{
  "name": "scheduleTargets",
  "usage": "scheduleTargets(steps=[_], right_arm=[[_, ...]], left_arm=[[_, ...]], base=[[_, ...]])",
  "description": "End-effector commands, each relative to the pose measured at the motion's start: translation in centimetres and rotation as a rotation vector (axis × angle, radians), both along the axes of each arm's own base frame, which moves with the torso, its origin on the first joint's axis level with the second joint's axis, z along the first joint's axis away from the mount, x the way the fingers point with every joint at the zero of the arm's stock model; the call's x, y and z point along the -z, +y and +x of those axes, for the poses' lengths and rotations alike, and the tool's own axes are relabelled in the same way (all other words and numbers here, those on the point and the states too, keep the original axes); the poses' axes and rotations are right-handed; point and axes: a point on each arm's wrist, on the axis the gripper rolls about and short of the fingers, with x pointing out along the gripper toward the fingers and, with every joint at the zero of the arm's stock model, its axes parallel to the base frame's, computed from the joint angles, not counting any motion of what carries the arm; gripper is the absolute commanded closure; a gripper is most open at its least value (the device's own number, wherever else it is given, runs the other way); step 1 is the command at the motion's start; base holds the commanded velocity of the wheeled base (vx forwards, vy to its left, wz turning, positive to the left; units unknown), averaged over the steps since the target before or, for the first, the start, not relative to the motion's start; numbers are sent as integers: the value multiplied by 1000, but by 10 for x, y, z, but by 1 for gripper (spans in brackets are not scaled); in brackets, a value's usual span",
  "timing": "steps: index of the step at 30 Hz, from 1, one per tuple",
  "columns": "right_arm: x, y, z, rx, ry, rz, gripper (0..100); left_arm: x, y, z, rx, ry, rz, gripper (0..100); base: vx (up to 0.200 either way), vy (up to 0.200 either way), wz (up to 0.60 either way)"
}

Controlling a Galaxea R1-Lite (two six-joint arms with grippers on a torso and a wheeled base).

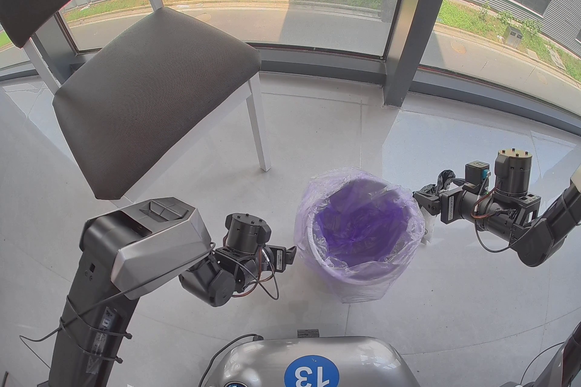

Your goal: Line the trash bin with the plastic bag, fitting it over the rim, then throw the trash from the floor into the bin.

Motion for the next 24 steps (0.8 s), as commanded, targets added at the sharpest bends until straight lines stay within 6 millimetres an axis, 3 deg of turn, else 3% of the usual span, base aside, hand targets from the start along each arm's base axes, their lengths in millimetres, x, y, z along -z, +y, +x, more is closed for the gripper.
scheduleTargets(steps=[1,7,14,20,24], right_arm=[[-1,3,-2,30,-9,-20,0],[-19,17,-13,44,94,-47,0],[-43,62,-10,111,211,-51,0],[-41,92,-1,217,342,-72,0],[-27,106,-2,302,401,-103,0]], left_arm=[[-43,13,-30,24,-99,-78,0],[-47,15,-43,19,-103,-143,0],[-60,19,-50,35,-159,-186,0],[-78,22,-54,34,-219,-204,0],[-90,24,-58,36,-241,-213,0]], base=[[0,0,0],[0,0,0],[0,0,0],[0,0,0],[0,0,0]])
